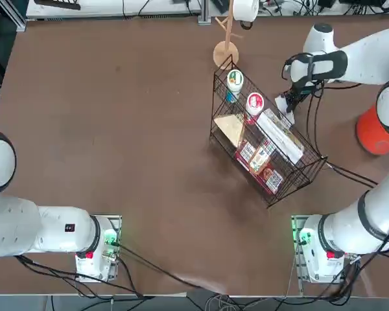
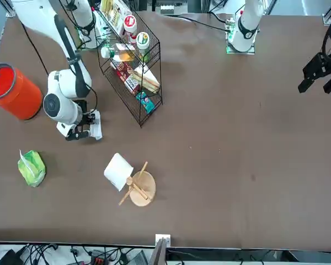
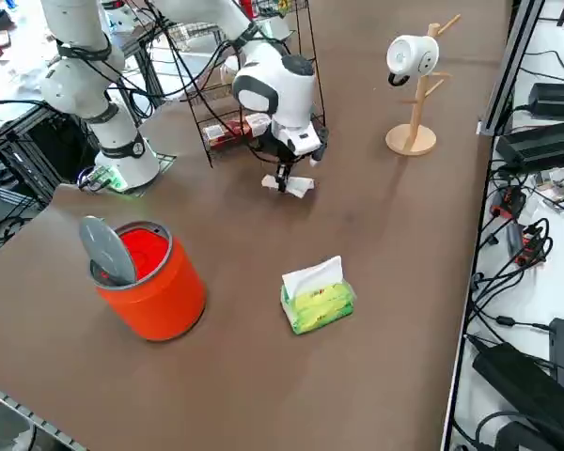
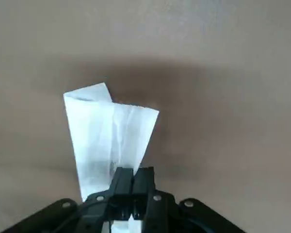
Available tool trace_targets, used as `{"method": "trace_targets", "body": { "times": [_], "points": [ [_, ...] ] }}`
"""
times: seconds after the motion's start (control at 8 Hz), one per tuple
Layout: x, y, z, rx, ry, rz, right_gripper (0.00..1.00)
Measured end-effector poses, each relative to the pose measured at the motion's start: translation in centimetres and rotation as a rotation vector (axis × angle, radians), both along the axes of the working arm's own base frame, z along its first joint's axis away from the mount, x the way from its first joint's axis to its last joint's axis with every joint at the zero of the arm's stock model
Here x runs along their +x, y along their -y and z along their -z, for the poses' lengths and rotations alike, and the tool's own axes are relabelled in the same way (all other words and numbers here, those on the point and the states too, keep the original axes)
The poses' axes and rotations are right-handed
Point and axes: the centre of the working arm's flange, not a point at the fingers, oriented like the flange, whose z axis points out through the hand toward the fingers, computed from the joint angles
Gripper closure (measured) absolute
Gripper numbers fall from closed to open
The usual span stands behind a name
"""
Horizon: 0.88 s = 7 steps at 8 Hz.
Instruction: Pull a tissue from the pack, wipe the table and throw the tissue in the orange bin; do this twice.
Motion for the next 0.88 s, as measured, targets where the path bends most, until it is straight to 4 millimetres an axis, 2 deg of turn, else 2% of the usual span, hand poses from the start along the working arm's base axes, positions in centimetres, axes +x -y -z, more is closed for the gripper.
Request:
{"method": "trace_targets", "body": {
  "times": [0.88],
  "points": [
    [0.09,-0.5,0.39,-0.002,-0.003,-0.01,0.98]
  ]
}}
